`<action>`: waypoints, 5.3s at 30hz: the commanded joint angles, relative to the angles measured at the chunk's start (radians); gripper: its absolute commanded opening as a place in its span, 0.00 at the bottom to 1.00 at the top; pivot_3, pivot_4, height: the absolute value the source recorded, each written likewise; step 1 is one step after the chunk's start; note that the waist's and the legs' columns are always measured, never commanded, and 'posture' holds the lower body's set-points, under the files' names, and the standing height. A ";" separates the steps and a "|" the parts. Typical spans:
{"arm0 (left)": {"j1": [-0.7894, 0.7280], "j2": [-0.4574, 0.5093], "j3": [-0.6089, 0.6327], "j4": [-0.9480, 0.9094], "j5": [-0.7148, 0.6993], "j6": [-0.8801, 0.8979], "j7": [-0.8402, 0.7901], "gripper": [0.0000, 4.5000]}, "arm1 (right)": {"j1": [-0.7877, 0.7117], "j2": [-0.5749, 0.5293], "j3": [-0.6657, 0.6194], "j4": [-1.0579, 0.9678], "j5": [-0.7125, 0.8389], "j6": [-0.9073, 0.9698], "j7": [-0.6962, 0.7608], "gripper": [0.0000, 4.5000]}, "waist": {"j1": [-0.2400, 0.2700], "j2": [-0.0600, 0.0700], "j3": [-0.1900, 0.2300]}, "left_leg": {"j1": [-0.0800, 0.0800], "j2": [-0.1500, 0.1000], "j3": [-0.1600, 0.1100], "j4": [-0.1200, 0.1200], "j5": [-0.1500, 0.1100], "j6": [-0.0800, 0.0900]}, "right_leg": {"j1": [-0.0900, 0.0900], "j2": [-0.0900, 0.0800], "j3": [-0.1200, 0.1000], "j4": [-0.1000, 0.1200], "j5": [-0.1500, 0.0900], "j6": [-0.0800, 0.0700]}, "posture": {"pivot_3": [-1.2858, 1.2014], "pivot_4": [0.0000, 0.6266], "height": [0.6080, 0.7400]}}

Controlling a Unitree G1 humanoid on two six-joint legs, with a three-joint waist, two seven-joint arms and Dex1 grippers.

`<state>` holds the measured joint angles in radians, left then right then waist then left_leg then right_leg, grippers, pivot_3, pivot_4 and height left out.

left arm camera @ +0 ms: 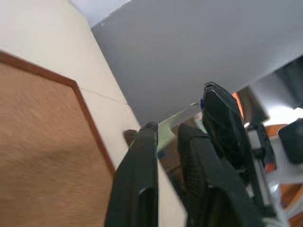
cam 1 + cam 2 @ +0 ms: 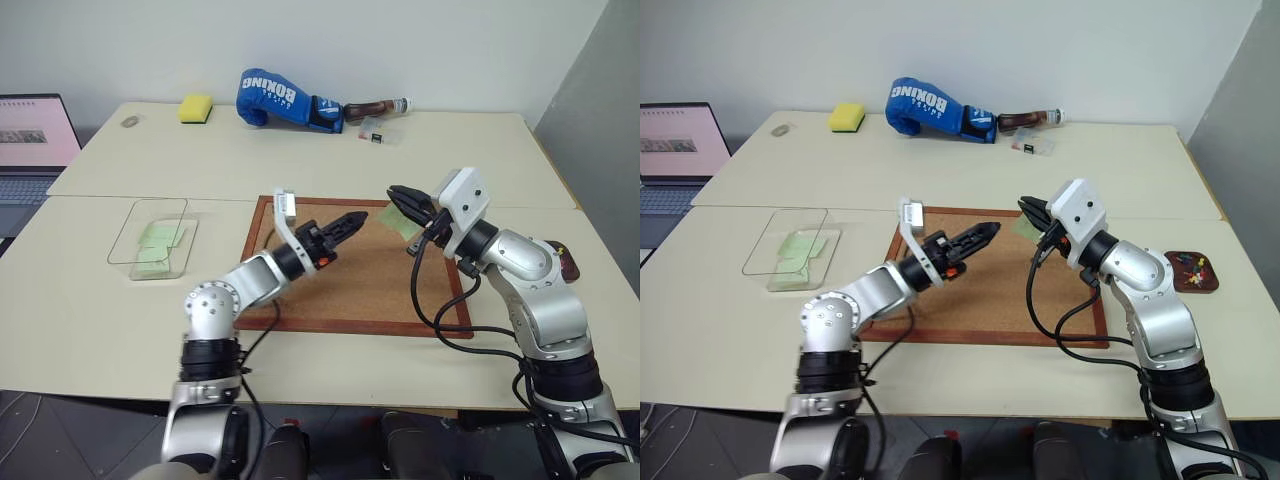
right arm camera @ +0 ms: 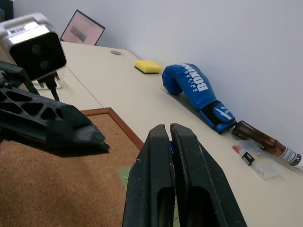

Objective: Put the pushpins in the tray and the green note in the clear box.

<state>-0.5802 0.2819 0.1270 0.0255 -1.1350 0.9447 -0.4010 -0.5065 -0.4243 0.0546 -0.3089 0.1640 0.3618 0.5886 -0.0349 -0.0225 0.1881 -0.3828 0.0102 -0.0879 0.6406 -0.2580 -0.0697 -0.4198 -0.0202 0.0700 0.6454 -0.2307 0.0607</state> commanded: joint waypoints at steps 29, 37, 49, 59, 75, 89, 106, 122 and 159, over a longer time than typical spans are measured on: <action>-0.145 0.007 -0.193 0.126 0.451 -0.313 -0.562 0.75 | -0.011 0.045 -0.042 -0.199 0.266 0.261 -0.055 0.00 | -0.001 0.000 0.000 | -0.001 0.000 0.000 0.000 0.000 0.001 | -0.001 0.000 0.000 0.000 0.000 0.000 | 0.52 0.24 1.00; -0.123 0.001 -0.185 0.102 0.470 -0.295 -0.565 0.57 | 0.000 0.038 -0.043 -0.202 0.262 0.267 -0.074 0.00 | -0.001 0.000 0.000 | -0.001 0.000 0.000 0.000 0.000 0.001 | -0.001 0.000 0.000 0.000 0.000 0.000 | 0.52 0.24 1.00; -0.120 -0.017 -0.165 0.093 0.463 -0.279 -0.527 0.08 | 0.007 0.031 -0.030 -0.204 0.261 0.263 -0.071 0.00 | -0.001 0.000 0.000 | -0.001 0.000 0.000 0.000 0.000 0.001 | -0.001 0.000 0.000 0.000 0.000 0.000 | 0.52 0.24 1.00; -0.122 -0.056 -0.111 0.166 0.410 -0.122 -0.417 0.01 | 0.021 0.017 -0.042 -0.226 0.267 0.277 -0.075 0.00 | -0.001 0.000 0.000 | -0.001 0.000 0.000 0.001 0.000 0.001 | 0.000 0.000 0.000 0.001 0.000 0.000 | 0.52 0.24 1.00; -0.132 -0.063 -0.365 0.018 0.648 -0.318 -0.505 0.01 | 0.256 -0.097 -0.343 -0.174 0.095 0.354 -0.326 0.00 | 0.013 0.000 0.000 | -0.003 -0.001 -0.001 0.002 0.000 0.000 | 0.000 -0.002 0.000 0.000 0.000 0.000 | 0.52 0.24 1.00; -0.186 -0.176 -0.534 0.108 0.933 -0.665 -0.485 0.01 | 0.185 -0.194 -0.521 0.259 0.125 0.364 -0.299 0.00 | -0.016 0.001 -0.001 | 0.000 0.000 0.004 0.003 0.000 0.002 | 0.001 0.000 0.004 0.001 0.002 0.002 | 0.52 0.24 1.00; -0.096 -0.139 -0.517 -0.021 0.933 -0.556 -0.460 0.00 | 0.017 -0.199 -0.449 0.675 0.088 0.123 -0.254 0.12 | -0.019 0.002 -0.001 | 0.000 -0.001 0.004 0.004 -0.001 0.002 | 0.001 0.000 0.005 0.000 0.003 0.003 | 0.52 0.24 1.00; -0.095 -0.118 -0.506 -0.029 0.929 -0.542 -0.463 0.00 | 0.053 -0.208 -0.444 0.662 0.073 0.037 -0.268 0.91 | -0.020 0.002 -0.001 | 0.000 -0.001 0.004 0.004 -0.001 0.002 | 0.001 0.000 0.005 0.001 0.003 0.003 | 0.52 0.24 1.00; -0.002 0.082 0.254 0.109 1.096 -0.466 0.550 0.00 | -0.035 -0.051 -0.058 -0.214 0.511 0.403 -0.054 0.91 | 0.003 0.003 -0.001 | -0.002 0.000 -0.001 0.005 0.000 0.002 | 0.001 0.000 0.001 0.001 0.007 -0.001 | 0.52 0.24 1.00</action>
<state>-0.5810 0.3626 0.3338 0.1686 -0.0275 0.4660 0.1083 -0.5266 -0.4710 0.0059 -0.5047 0.6797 0.7911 0.5236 -0.0320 -0.0197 0.1871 -0.3844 0.0104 -0.0893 0.6454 -0.2585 -0.0677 -0.4192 -0.0197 0.0707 0.6466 -0.2240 0.0601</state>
